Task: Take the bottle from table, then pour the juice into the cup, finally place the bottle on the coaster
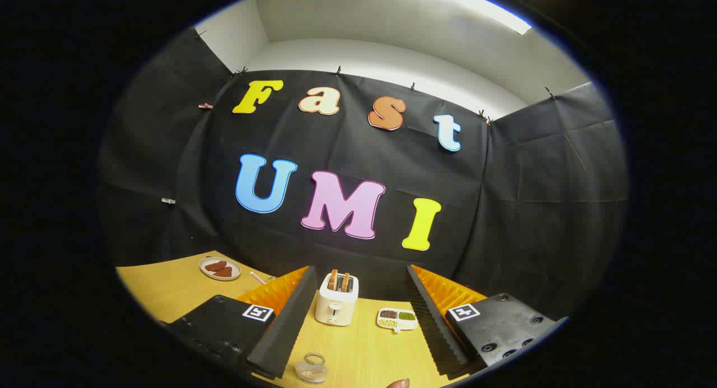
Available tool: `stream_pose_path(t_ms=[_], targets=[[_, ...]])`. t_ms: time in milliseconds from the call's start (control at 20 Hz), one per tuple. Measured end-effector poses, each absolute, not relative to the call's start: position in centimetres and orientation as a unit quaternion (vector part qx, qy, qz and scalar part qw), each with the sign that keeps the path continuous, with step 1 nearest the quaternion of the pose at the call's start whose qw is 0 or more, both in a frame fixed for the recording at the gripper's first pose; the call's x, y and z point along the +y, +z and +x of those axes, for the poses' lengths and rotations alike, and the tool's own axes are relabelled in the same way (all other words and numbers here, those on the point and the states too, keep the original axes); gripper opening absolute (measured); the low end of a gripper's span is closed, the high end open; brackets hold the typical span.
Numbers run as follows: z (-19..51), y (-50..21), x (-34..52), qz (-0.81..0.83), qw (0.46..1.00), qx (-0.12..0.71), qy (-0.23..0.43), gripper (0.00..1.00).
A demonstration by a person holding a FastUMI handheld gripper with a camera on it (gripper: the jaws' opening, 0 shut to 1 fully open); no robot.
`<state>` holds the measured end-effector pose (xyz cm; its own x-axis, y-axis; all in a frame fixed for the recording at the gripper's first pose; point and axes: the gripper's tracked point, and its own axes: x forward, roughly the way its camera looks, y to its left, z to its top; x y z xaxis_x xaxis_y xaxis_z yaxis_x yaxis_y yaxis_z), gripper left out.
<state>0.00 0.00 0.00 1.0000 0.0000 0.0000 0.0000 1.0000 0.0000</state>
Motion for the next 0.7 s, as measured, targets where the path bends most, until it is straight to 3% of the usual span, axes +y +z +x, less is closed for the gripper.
stream_pose_path(t_ms=[700], targets=[[-0.29, 0.10, 0.74, 0.004, 1.000, 0.001, 0.003, 0.97]])
